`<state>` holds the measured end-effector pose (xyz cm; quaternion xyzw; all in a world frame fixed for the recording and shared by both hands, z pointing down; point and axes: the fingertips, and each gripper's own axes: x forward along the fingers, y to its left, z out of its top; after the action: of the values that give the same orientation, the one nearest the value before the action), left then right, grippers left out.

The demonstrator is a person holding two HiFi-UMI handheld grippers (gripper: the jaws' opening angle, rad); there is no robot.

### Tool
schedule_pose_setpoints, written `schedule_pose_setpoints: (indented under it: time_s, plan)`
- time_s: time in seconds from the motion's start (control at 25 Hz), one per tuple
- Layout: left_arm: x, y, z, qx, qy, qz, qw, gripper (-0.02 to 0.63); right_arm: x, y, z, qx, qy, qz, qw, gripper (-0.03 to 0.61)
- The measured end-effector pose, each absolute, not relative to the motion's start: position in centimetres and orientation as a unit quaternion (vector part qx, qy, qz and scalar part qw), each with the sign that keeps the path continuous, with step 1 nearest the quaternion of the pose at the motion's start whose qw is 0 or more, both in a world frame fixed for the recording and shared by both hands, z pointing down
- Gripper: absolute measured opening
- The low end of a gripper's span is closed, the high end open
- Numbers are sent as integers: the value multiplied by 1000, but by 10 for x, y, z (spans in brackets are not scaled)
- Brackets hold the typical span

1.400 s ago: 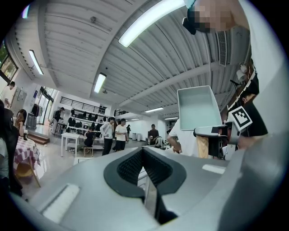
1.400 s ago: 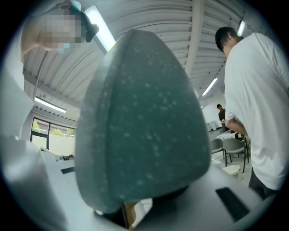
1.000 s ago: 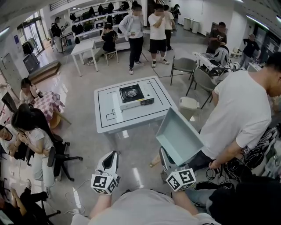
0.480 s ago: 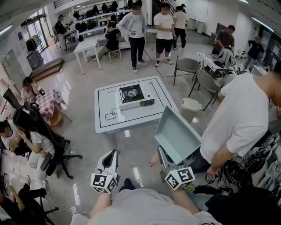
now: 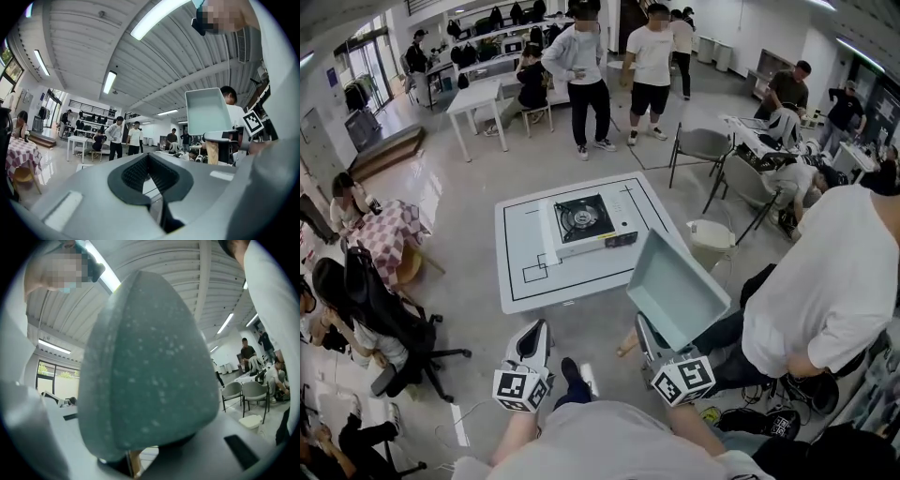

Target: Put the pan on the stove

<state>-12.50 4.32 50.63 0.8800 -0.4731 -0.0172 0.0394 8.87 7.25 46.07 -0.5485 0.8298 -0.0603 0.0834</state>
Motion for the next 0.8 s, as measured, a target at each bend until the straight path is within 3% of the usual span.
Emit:
schedule_pose_setpoints:
  time_s: [0.44,0.8]
  plan:
    - [-188,-171,497,900,-435,-11,21,9,25,-120,461,-574,813,-57,80,118]
    - [-204,-254,503,898,-437,-22,45,11,5,-200,461,-573,815,-59,68,118]
